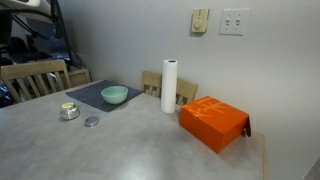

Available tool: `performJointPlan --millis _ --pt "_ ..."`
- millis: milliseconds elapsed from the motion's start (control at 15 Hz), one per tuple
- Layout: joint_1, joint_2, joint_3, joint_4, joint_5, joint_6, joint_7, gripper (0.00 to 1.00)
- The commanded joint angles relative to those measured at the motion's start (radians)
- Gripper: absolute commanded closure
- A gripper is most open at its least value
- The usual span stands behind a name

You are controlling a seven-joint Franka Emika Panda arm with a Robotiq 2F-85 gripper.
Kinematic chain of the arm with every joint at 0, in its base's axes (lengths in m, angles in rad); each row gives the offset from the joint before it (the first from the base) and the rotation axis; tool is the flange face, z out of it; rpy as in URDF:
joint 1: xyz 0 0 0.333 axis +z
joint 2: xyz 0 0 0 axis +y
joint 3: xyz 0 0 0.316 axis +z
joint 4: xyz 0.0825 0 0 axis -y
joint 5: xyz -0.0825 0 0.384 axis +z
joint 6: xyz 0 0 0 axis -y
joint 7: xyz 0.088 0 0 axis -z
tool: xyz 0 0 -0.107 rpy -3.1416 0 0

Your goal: Place the silver lid on top of the silver tin

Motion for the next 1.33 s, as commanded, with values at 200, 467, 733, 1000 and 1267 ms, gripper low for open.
performJointPlan --millis 200,467,733,1000,1267 --pt "0.015 0.132 0.053 0.051 -0.050 -0.041 -0.041 0.00" --pt "0.041 0.248 0.086 0.106 -0.092 -0.049 -0.075 0.00" --pt "0.065 0.396 0.119 0.185 -0.111 -0.049 -0.114 0.00" --pt "0.079 0.575 0.152 0.288 -0.139 -0.103 -0.144 0.00" --pt "0.072 0.559 0.162 0.252 -0.127 -0.069 -0.108 0.00"
